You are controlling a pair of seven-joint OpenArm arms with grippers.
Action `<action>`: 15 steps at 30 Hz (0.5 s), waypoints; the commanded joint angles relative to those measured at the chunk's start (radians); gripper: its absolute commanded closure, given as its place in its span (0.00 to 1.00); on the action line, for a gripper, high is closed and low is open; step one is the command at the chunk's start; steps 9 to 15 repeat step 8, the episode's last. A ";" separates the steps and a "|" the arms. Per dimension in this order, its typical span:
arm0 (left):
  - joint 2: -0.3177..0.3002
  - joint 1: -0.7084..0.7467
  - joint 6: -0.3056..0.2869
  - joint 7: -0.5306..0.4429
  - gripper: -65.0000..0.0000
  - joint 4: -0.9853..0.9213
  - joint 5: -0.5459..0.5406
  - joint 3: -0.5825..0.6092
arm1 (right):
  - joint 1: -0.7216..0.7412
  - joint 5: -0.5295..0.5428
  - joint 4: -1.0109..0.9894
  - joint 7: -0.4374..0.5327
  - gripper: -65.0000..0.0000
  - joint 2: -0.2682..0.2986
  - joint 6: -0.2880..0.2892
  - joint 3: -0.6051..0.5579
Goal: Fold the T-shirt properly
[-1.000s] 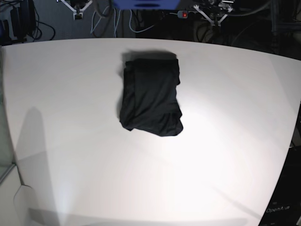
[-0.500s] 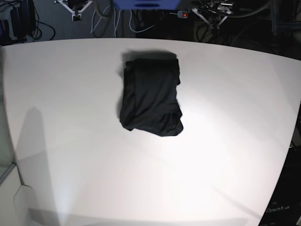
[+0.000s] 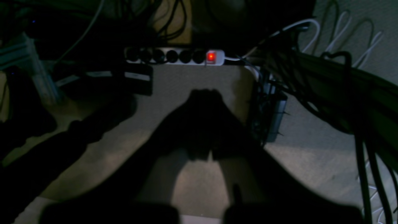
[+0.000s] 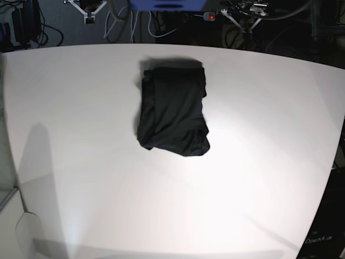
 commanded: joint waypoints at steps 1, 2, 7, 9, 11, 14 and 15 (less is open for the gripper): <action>-0.006 -0.002 0.001 -0.005 1.00 0.002 0.001 0.000 | -0.005 0.005 0.001 0.008 1.00 0.007 -0.019 0.003; -0.005 -0.002 0.001 -0.005 1.00 0.002 0.001 0.001 | -0.005 0.005 0.001 0.008 1.00 0.007 -0.019 0.003; -0.005 -0.003 0.001 -0.007 1.00 -0.032 0.001 0.000 | -0.007 0.005 0.001 0.010 0.99 0.007 -0.019 0.003; -0.005 -0.003 0.001 -0.007 1.00 -0.032 0.001 0.000 | -0.007 0.005 0.001 0.010 0.99 0.007 -0.019 0.003; -0.005 -0.003 0.001 -0.007 1.00 -0.032 0.001 0.000 | -0.007 0.005 0.001 0.010 0.99 0.007 -0.019 0.003; -0.005 -0.003 0.001 -0.007 1.00 -0.032 0.001 0.000 | -0.007 0.005 0.001 0.010 0.99 0.007 -0.019 0.003; -0.005 -0.003 0.001 -0.007 1.00 -0.032 0.001 0.000 | -0.007 0.005 0.001 0.010 0.99 0.007 -0.019 0.003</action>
